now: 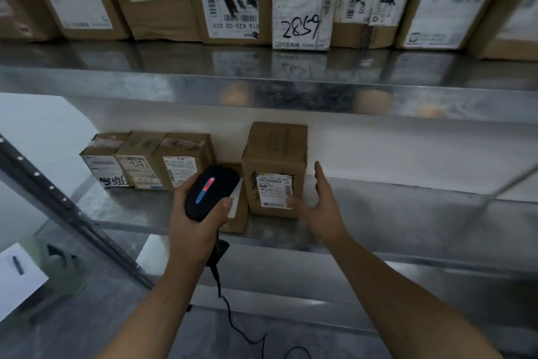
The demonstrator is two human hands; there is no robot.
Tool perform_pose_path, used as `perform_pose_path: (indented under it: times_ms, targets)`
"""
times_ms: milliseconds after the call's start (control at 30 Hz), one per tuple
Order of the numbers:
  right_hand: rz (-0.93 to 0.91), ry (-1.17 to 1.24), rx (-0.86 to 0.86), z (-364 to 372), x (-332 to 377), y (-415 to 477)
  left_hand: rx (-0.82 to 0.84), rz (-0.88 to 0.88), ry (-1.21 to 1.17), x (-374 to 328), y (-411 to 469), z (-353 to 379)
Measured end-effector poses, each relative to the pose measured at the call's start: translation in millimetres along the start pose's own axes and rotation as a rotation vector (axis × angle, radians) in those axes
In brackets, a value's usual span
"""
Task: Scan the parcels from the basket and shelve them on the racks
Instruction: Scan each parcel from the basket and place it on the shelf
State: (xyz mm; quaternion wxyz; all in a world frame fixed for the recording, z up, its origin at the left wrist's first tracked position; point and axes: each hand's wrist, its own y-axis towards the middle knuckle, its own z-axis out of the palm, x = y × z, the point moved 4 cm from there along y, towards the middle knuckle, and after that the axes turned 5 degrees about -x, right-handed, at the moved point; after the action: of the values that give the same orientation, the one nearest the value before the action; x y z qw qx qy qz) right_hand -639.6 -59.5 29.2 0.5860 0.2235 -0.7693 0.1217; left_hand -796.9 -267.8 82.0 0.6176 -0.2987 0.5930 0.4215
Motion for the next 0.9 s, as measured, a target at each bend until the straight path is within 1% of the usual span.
perform_pose_path:
  times_ms: [133,233,533,667,900]
  targets:
    - [-0.063,-0.247,-0.101,-20,0,-31,0.117,-0.005,0.026,3,-9,6]
    - [-0.077,-0.409,-0.146,-39,-6,-56,0.217,-0.006,0.034,7,-22,13]
    - [-0.083,-0.719,-0.300,-104,-10,-133,0.448,-0.065,0.041,17,-63,52]
    - [0.011,-0.792,-0.360,-140,-14,-167,0.557,-0.093,0.042,18,-85,79]
    - [0.168,-0.765,-0.533,-209,-26,-225,0.775,-0.063,0.051,13,-133,147]
